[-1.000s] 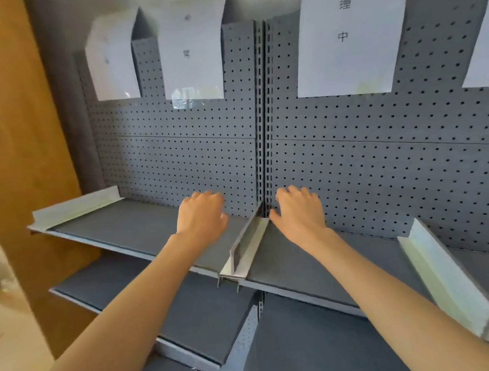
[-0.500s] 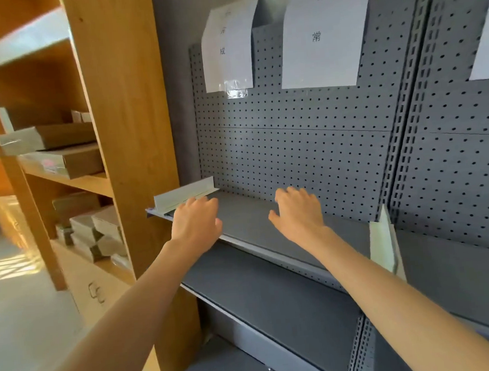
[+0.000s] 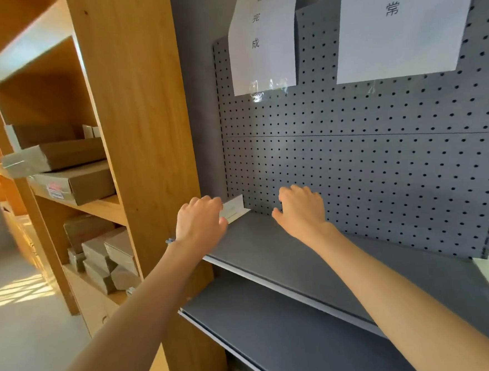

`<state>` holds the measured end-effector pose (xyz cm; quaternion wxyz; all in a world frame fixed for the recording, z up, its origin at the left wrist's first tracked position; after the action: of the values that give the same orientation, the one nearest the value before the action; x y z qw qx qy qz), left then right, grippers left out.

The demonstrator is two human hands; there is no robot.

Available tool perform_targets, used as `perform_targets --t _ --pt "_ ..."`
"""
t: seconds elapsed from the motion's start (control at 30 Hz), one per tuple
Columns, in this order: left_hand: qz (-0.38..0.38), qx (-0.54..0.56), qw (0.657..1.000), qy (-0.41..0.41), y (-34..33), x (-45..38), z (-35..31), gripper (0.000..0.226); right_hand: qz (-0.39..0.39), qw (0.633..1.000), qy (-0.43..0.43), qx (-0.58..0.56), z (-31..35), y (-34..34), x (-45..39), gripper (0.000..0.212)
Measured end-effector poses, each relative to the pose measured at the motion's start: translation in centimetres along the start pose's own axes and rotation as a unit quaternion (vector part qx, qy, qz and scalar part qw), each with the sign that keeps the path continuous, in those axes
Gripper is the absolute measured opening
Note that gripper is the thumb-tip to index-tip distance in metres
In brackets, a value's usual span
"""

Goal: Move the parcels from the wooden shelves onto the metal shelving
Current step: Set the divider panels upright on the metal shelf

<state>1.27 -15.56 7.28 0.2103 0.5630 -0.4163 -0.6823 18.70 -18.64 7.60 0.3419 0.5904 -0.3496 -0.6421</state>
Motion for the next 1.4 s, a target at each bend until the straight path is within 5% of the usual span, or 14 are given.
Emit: perform_targets --t 0.2,0.7,1.4 --pt "-0.004 0.007 1.0 -0.012 -3.4 -5.8 3.4 0.031 -0.009 1.0 -0.006 -0.005 1.6 -3.5 -6.9 0.027" --pt "0.12 0.049 0.989 -0.077 -15.4 -13.6 8.8 0.034 0.05 0.993 -0.084 0.07 3.6 -12.6 -13.0 0.028" --pt "0.241 0.216 0.94 -0.109 -22.5 -15.4 9.4 0.041 0.08 0.957 -0.239 0.144 4.2 -12.8 -10.0 0.028"
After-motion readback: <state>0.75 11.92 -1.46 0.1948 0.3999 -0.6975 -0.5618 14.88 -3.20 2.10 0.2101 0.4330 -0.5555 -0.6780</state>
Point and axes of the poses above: each hand's wrist, its own x-axis away from the middle knuckle, its own y-axis out of the back of the hand, z = x × y, the point moved 5 cm from there along -x, towards the middle knuckle, and after that the axes turned 2 degrees about y, right-handed, at the moved point
